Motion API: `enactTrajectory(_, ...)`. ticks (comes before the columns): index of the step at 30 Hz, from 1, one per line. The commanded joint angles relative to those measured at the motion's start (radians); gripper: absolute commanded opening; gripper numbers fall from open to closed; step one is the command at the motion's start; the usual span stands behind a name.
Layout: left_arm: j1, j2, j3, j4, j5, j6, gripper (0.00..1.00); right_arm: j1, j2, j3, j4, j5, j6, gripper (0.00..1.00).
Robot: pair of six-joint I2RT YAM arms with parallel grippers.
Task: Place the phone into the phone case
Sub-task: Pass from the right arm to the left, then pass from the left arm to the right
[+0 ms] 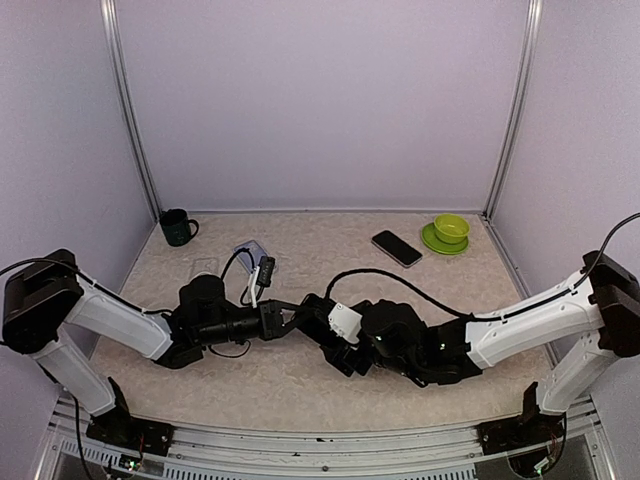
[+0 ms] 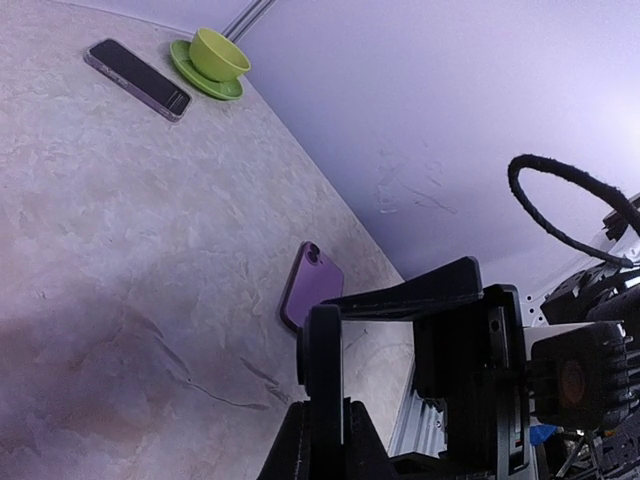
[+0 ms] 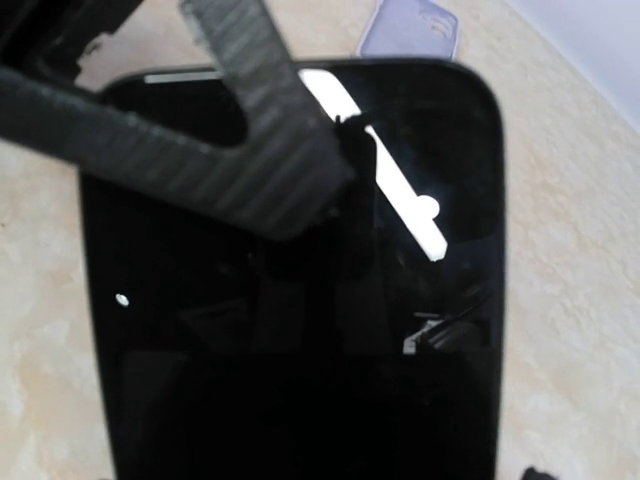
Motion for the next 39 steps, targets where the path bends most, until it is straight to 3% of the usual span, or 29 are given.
enactTrajectory(1, 0.004, -0.062, -0.025, 0.063, -0.001, -0.012, 0.00, 0.005, -0.058, -0.025, 0.067, 0.021, 0.003, 0.88)
enactTrajectory(5, 0.004, -0.096, -0.049, 0.089, -0.022, -0.010, 0.00, 0.005, -0.097, -0.048, 0.086, 0.032, 0.014, 0.99)
enactTrajectory(22, 0.002, -0.180, -0.090, 0.159, -0.031, -0.001, 0.00, -0.071, -0.264, -0.086, 0.046, -0.019, 0.172, 1.00)
enactTrajectory(25, 0.002, -0.190, -0.092, 0.161, -0.027, 0.006, 0.06, -0.085, -0.295, -0.096, 0.048, -0.040, 0.197, 1.00)
enactTrajectory(28, 0.002, -0.201, -0.099, 0.162, -0.059, 0.000, 0.00, -0.103, -0.322, -0.102, 0.047, -0.077, 0.234, 1.00)
enactTrajectory(39, 0.002, -0.271, -0.149, 0.298, -0.107, -0.026, 0.00, -0.164, -0.390, -0.125, 0.119, -0.361, 0.406, 0.99)
